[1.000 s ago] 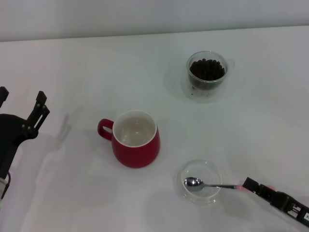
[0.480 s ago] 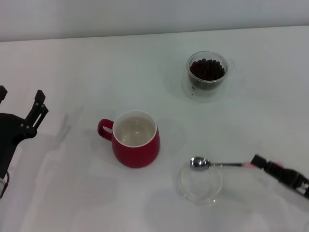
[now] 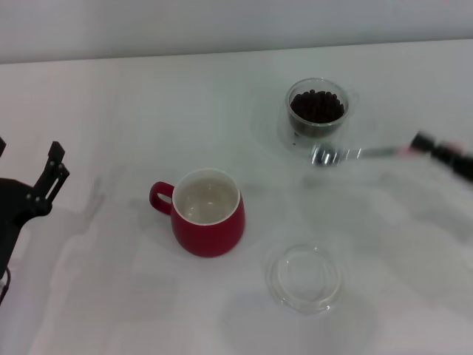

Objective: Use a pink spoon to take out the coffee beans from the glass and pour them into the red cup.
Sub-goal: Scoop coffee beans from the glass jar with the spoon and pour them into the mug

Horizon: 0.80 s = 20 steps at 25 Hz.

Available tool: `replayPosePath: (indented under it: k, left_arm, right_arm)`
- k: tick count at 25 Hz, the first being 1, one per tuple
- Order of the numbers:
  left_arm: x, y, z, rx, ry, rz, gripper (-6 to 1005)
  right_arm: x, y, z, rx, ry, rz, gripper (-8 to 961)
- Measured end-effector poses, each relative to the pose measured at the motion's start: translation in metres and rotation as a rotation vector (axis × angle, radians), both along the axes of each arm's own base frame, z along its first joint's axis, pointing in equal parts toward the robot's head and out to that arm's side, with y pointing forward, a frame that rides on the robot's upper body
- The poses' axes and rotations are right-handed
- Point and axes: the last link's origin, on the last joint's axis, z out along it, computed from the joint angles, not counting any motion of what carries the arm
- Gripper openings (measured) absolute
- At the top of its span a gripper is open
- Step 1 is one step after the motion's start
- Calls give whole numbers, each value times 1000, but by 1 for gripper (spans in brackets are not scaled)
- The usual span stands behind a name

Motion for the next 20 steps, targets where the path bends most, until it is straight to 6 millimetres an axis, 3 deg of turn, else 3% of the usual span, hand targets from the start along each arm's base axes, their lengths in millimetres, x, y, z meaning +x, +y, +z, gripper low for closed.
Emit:
replayPosePath:
  k: [4, 8, 14, 20]
  left_arm:
    - [-2, -3, 0, 1, -1, 9, 872]
    - [-3, -4, 0, 2, -2, 12, 871]
    - [-4, -4, 1, 5, -4, 16, 871]
    - [-4, -7, 3, 18, -10, 13, 871]
  right_arm:
    - [-9, 34, 32, 113, -67, 63, 152]
    - [-16, 68, 51, 178, -192, 86, 153]
    - [-29, 101, 56, 221, -414, 133, 153]
    - [-37, 110, 50, 218, -572, 193, 152]
